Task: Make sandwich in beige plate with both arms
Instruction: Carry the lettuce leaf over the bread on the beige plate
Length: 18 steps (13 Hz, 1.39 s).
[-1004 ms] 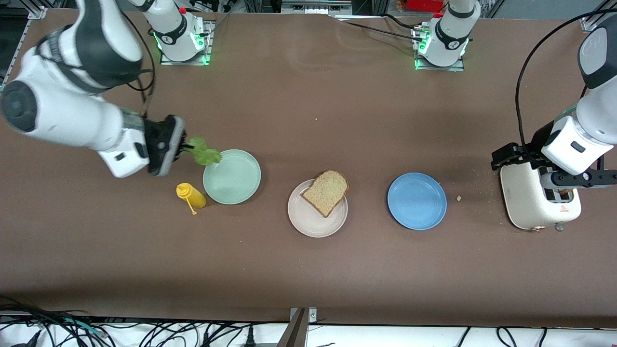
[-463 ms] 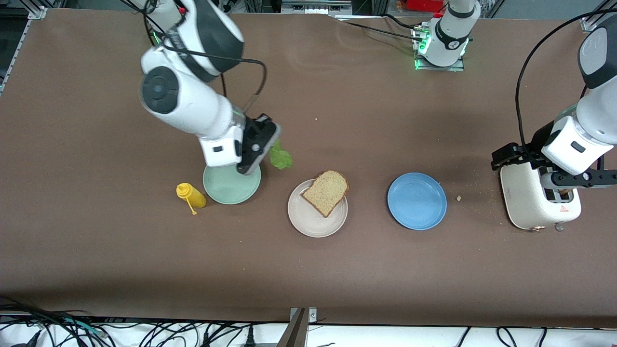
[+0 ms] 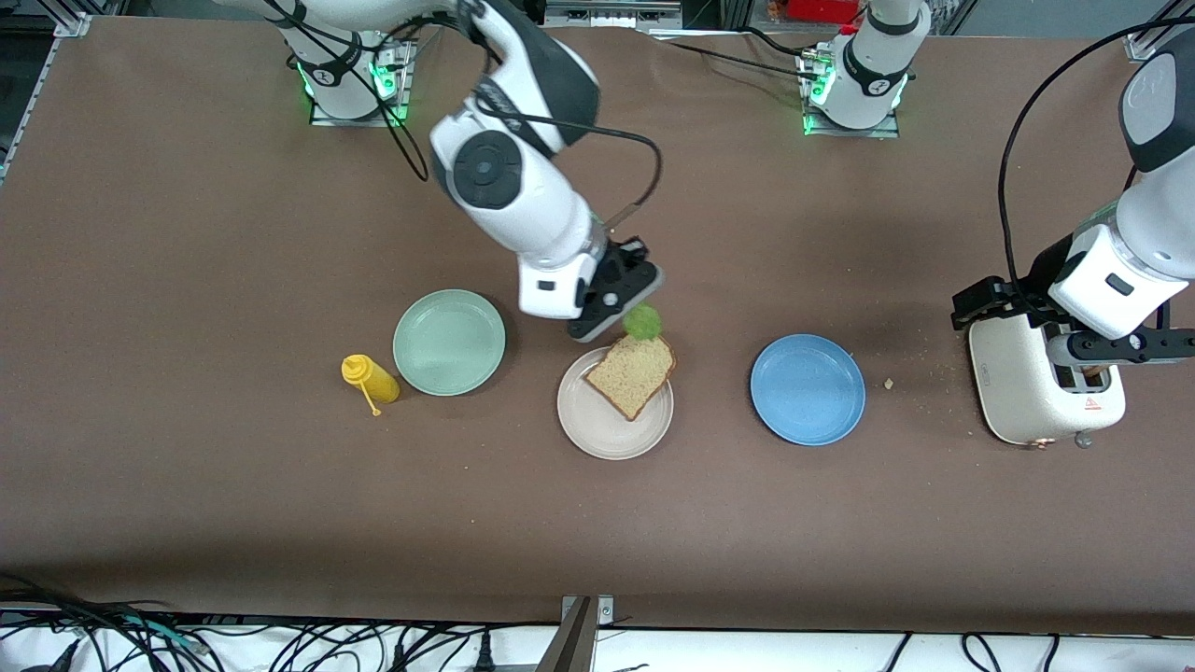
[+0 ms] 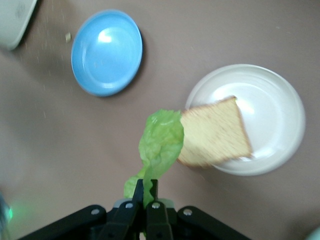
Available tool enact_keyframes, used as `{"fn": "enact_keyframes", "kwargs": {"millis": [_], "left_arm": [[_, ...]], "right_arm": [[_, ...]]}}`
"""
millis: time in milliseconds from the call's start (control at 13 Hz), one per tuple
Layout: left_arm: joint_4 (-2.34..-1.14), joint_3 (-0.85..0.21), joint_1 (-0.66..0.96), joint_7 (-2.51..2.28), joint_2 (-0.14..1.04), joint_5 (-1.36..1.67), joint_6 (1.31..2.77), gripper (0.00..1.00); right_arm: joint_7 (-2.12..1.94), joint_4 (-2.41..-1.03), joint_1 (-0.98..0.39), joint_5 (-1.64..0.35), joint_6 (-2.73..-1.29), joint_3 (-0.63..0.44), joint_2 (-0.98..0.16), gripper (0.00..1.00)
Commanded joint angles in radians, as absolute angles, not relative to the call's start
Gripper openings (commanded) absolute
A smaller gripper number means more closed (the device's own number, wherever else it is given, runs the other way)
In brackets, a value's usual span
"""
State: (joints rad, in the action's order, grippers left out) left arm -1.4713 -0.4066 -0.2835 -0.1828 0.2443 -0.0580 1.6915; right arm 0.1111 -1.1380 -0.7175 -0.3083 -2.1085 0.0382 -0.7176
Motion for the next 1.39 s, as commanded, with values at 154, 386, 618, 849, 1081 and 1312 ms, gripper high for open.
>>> {"fn": "enact_keyframes", "kwargs": {"millis": [154, 386, 618, 849, 1081, 1312], "left_arm": [[-1.462, -0.407, -0.285, -0.167, 0.235, -0.058, 1.677, 1.0], [-1.462, -0.407, -0.285, -0.167, 0.236, -0.058, 1.677, 1.0], [-1.462, -0.407, -0.285, -0.167, 0.236, -0.058, 1.677, 1.0], [-1.462, -0.407, -0.285, -0.167, 0.236, -0.058, 1.677, 1.0], [-1.462, -0.407, -0.285, -0.167, 0.236, -0.058, 1.677, 1.0], [-1.462, -0.405, -0.285, -0.167, 0.236, -0.057, 1.677, 1.0]], "right_arm": [[0.172, -1.058, -0.732, -0.322, -2.218, 0.025, -0.848, 0.0], [0.164, -1.087, -0.712, -0.314, -2.22, 0.023, -0.873, 0.0], [0.129, -1.095, -0.692, -0.316, -2.24, 0.023, -0.905, 0.0], [0.132, -1.095, -0.699, -0.316, -2.305, 0.023, -0.965, 0.0], [0.124, -1.097, -0.7, -0.316, -2.362, 0.017, -0.986, 0.0], [0.025, -1.097, -0.664, -0.319, -2.37, 0.005, -0.997, 0.0]]}}
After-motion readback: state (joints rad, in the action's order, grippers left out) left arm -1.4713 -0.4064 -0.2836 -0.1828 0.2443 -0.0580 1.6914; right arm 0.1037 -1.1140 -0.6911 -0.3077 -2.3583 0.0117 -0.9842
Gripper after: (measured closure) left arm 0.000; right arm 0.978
